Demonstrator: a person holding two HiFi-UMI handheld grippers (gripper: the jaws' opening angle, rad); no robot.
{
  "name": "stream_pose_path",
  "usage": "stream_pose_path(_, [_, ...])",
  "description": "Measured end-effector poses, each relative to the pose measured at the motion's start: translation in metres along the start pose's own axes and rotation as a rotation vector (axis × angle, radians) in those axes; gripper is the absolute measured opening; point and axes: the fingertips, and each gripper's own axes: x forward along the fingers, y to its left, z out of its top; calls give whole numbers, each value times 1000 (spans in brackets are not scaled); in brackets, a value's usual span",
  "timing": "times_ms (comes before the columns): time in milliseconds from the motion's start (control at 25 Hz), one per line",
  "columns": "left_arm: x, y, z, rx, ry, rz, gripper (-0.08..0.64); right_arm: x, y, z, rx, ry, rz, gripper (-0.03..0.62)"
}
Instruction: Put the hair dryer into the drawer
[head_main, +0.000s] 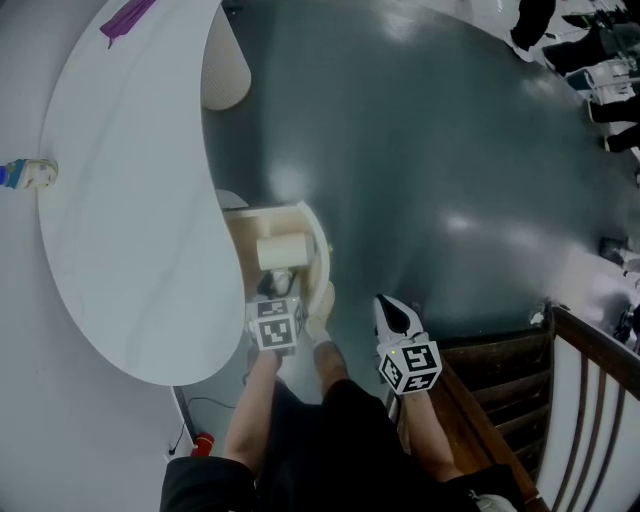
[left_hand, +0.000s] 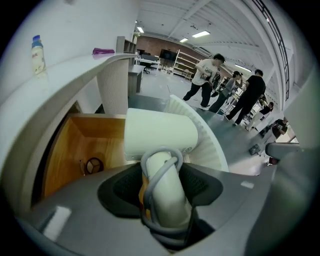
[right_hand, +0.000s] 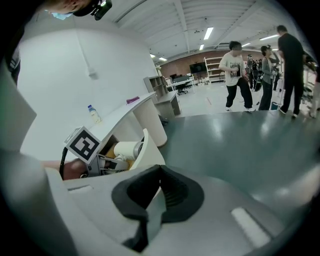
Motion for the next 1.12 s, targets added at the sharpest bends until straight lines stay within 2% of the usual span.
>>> stream_pose_path(640, [36,25,0,-18,71,58,244,17,-6,-17,30,39,6,3])
stream_pose_path(1120, [49,29,-7,-47,140,57,247,20,-4,-23,45,47,14,3])
